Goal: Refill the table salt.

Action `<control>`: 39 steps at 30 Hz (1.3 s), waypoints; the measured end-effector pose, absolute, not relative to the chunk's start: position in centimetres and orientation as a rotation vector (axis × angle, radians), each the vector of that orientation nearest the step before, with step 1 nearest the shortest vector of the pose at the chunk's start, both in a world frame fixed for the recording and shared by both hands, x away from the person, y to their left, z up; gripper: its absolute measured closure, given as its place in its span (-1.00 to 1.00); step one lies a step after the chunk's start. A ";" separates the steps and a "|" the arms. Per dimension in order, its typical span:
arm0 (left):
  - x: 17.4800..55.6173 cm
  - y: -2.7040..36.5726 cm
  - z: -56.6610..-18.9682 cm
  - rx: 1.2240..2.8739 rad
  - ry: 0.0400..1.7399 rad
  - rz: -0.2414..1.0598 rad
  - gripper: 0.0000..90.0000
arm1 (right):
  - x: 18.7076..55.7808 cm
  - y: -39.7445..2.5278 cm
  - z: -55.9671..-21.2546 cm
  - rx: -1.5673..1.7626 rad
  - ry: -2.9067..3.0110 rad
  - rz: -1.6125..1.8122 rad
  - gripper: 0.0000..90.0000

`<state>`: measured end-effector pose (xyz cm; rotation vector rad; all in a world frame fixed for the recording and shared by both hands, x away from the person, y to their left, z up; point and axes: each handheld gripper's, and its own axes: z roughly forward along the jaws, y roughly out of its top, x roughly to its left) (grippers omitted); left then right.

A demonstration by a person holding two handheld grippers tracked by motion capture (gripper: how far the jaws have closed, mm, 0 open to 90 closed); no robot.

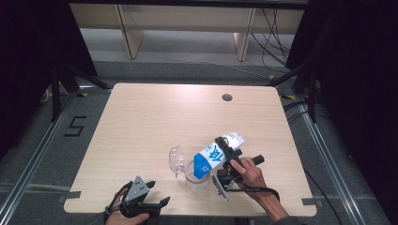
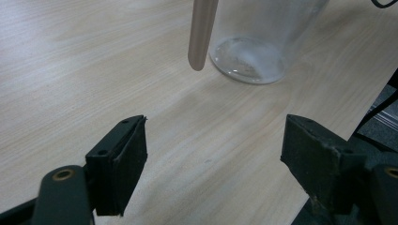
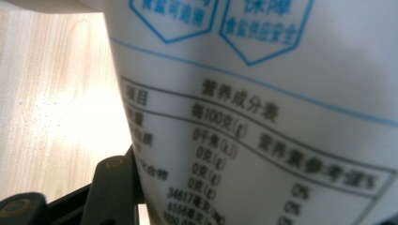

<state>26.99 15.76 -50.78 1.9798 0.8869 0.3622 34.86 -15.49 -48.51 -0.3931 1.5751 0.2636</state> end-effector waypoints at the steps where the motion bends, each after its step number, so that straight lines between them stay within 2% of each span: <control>1: 27.0 15.8 -50.8 1.977 0.882 0.359 -0.50 | 34.8 -15.5 -48.5 -0.391 1.573 0.262 -0.01; 39: 27.0 15.8 -50.8 1.983 0.885 0.363 -0.50 | 34.9 -15.5 -48.2 -0.448 1.530 0.222 0.00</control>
